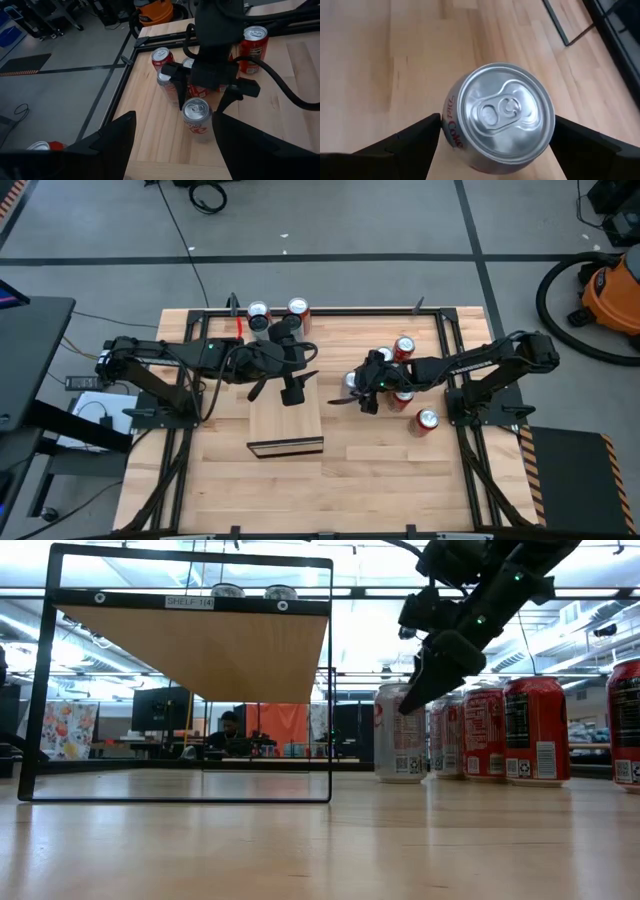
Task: Place canned beverage on shelf
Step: Put the top red and silver soda can on the shelf
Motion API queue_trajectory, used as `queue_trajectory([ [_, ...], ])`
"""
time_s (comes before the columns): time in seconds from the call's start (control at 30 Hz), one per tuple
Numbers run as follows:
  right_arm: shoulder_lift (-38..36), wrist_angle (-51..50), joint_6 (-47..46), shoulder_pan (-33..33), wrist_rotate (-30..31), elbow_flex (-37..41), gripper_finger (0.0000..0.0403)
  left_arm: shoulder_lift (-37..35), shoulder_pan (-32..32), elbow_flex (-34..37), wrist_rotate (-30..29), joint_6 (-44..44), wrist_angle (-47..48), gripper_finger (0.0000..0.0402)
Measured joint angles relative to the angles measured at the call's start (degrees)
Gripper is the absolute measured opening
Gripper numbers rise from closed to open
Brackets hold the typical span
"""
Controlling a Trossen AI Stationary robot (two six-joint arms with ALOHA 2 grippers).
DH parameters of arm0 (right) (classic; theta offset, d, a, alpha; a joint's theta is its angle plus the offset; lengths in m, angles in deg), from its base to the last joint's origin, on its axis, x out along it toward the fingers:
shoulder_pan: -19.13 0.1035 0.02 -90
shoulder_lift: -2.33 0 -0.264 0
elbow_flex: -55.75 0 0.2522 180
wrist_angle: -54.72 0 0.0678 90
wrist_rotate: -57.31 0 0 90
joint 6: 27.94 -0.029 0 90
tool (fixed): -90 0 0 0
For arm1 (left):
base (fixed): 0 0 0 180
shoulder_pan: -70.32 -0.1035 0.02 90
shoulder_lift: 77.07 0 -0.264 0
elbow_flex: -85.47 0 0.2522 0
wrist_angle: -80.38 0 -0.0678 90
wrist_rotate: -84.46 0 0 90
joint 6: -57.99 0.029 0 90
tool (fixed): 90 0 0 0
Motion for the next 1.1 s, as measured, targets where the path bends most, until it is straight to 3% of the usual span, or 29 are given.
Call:
queue_trajectory([
  [0.23, -0.9, -9.9, 3.3, -0.6, 6.2, -2.5, 0.0357, 0.0, 0.0, 0.0, 0.0, 0.0, 0.0, 0.0272],
  [0.37, -0.8, -16.2, 3.8, -0.5, 6.8, -6.2, 0.0357, 0.0, 0.0, 0.0, 0.0, 0.0, -0.1, 0.0272],
  [0.53, -0.8, -18.1, 5.2, -0.8, 3.8, -7.5, 0.0356, 0.0, 0.0, 0.0, 0.0, 0.0, 0.0, 0.0272],
  [0.9, -0.8, -17.3, 1.3, -1.7, 3.3, -7.6, 0.0357, 0.0, 0.0, 0.0, 0.0, 0.0, 0.2, 0.0272],
  [1.1, -0.9, -17.0, 5.6, -1.8, -3.6, -7.6, 0.0357, 0.0, 0.0, 0.0, 0.0, 0.0, 0.1, 0.0272],
])
